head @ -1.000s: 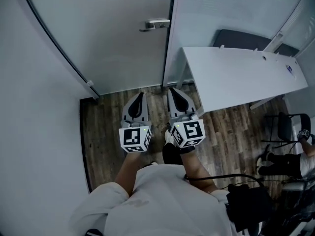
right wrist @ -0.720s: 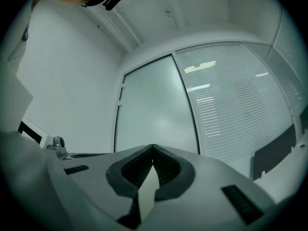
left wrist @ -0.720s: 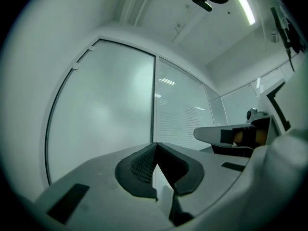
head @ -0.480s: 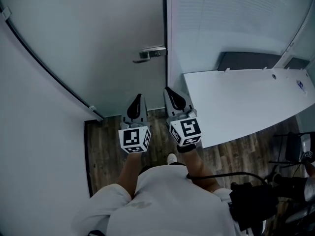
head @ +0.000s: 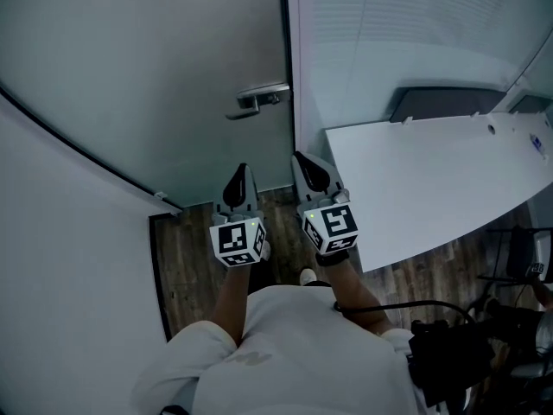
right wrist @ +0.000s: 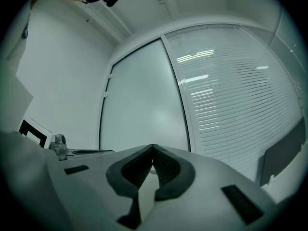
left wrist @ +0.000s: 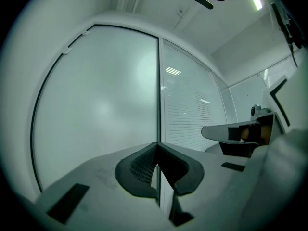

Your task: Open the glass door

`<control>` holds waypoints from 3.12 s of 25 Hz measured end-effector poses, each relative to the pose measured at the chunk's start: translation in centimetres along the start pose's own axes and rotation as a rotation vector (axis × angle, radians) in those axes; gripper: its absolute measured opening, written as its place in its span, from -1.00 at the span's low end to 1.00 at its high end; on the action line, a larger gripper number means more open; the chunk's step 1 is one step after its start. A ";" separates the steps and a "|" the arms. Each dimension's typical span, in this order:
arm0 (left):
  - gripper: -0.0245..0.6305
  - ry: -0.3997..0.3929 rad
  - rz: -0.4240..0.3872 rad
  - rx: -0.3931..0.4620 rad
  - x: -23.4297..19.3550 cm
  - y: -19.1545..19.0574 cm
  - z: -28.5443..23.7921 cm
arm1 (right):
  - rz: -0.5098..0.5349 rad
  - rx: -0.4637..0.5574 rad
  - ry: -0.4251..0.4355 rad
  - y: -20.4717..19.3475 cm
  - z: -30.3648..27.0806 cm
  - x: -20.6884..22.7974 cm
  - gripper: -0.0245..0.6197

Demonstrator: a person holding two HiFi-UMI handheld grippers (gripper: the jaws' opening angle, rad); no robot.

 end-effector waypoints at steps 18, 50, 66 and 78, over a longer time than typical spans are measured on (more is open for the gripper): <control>-0.92 -0.228 -0.088 -0.076 -8.2 -1.6 -17.9 | 0.018 -0.004 -0.212 0.3 -13.6 5.3 -0.91; -0.55 -0.629 -0.773 -0.589 -9.2 -13.2 -26.7 | 0.026 -0.131 -0.348 -3.8 -12.4 8.0 -0.92; -0.56 -0.600 -1.050 -0.677 -8.3 -16.2 -27.8 | -0.006 -0.172 -0.371 -5.2 -11.3 9.5 -0.91; -0.56 -0.561 -1.128 -0.631 -8.2 -17.0 -27.8 | -0.015 -0.172 -0.338 -5.5 -11.6 9.8 -0.91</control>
Point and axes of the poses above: the fingertips, and each gripper's own axes: z backward along the fingers, x to its right, y out of its top, the point moved 8 cm from there along z, backward along the fingers, and after that the axes turned 4 degrees about y, right-handed, at the moved point
